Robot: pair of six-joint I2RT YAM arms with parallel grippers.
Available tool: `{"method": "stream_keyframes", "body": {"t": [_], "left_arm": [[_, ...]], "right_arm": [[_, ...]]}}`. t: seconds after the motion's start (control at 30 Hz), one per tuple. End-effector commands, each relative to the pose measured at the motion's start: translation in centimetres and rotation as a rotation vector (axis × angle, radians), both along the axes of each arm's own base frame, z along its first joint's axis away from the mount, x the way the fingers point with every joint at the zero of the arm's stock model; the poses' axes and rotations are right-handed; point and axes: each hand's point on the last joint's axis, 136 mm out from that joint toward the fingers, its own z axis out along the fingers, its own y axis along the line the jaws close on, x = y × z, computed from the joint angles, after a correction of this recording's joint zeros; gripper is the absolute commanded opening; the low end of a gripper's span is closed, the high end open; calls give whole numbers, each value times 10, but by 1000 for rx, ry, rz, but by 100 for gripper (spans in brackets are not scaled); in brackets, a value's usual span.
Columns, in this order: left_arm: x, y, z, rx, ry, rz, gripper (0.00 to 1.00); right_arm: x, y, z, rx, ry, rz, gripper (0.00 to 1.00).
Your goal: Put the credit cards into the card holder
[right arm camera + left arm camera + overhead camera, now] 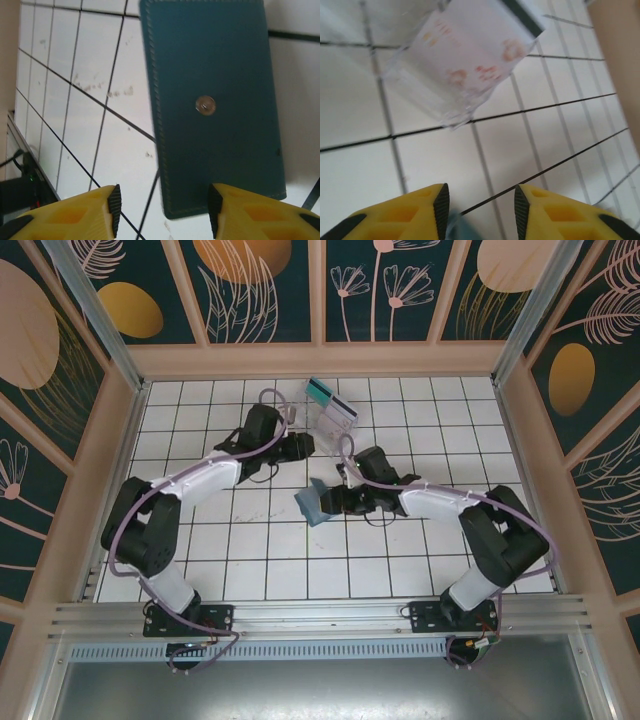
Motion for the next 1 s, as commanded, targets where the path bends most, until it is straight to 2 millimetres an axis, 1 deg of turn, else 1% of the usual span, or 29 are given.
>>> {"method": "stream_keyframes", "body": {"t": [0.0,0.1,0.17,0.27,0.33,0.4,0.5,0.53,0.6,0.67,0.73,0.77,0.87,0.97], "left_arm": [[-6,-17,-13,-41,55,-101,34],[-13,-20,-25,-48,89,-126,28],[-22,-24,-36,-49,123,-153,26],[-38,-27,-63,-38,190,-187,23],[-50,-21,-84,-20,233,-189,21],[-61,-10,-103,23,259,-171,21],[-83,7,-129,64,311,-152,21],[-90,11,-134,65,327,-147,20],[-103,19,-142,68,346,-133,20],[-113,29,-145,74,353,-101,20],[-124,39,-148,75,365,-60,20],[-126,41,-142,56,352,-48,20],[-138,50,-141,30,361,-5,21],[-147,56,-141,18,363,23,21]], "right_arm": [[-3,10,-10,10,12,18,47],[-1,11,-24,-85,-13,25,45],[-1,10,-33,-128,-10,33,45],[-1,8,-42,-154,-2,36,43],[3,3,-44,-183,-15,18,43],[9,-4,-44,-209,-31,-6,43],[20,-10,-38,-214,-54,-37,44],[24,-11,-37,-209,-55,-42,44],[32,-10,-34,-201,-66,-49,44],[40,-5,-31,-189,-77,-49,44],[47,6,-28,-158,-78,-30,44],[50,11,-29,-146,-72,-20,44],[54,33,-29,-92,-54,31,44],[63,46,-32,-85,-60,57,43]]}}
